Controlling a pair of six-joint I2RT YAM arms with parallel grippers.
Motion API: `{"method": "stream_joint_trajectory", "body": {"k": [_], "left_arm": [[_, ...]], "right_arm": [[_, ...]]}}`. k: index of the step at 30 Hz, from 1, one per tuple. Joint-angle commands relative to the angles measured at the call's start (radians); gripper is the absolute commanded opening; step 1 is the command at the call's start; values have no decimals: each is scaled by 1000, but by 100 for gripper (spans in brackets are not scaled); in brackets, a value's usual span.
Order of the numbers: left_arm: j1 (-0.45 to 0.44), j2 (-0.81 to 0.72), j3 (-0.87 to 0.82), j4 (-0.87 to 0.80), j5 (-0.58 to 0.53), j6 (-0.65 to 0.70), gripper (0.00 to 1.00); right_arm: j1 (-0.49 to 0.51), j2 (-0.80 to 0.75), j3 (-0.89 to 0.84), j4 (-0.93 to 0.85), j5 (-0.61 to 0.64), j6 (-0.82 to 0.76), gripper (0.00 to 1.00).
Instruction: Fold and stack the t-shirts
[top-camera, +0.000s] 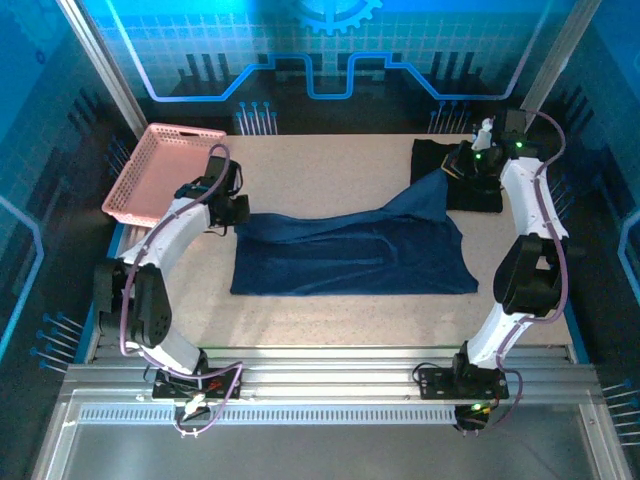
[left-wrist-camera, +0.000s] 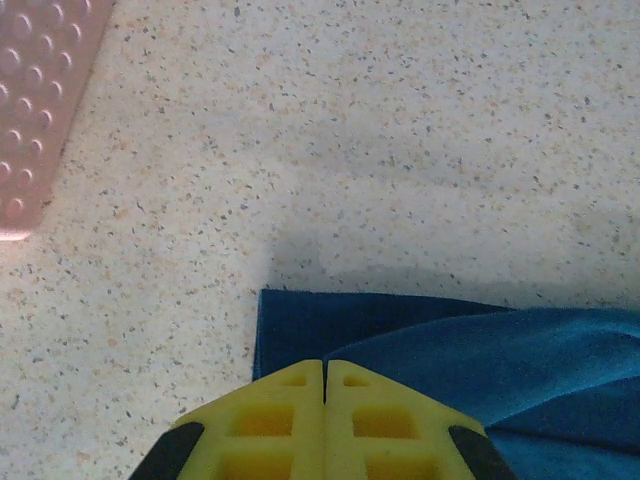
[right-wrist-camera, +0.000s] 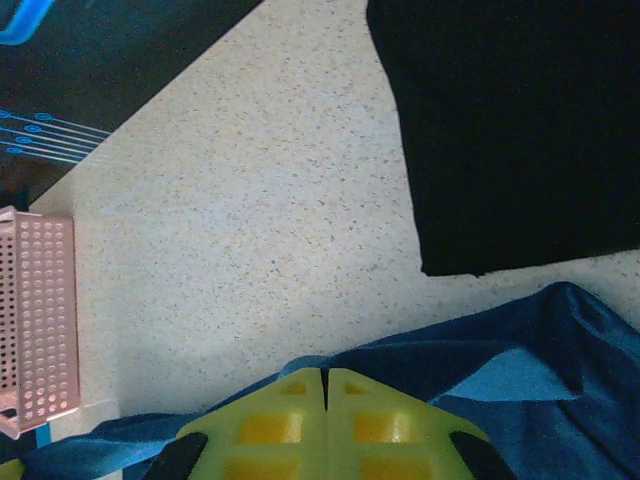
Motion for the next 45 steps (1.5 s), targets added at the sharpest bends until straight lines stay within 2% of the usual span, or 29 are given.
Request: {"method": "stream_joint_trajectory", "body": {"k": [1, 21, 30, 40, 45], "left_arm": [[8, 21, 29, 31, -67, 12, 4], [10, 176, 114, 73, -214, -12, 3], [12, 225, 160, 80, -236, 7, 3], [20, 247, 165, 94, -248, 29, 3], [20, 248, 159, 89, -238, 48, 2]], "right_arm": [[14, -1, 16, 38, -31, -22, 0], [22, 68, 108, 98, -1, -36, 0], [29, 101, 174, 80, -4, -41, 0], [33, -10, 33, 67, 12, -40, 0], [30, -109, -113, 61, 38, -30, 0]]}}
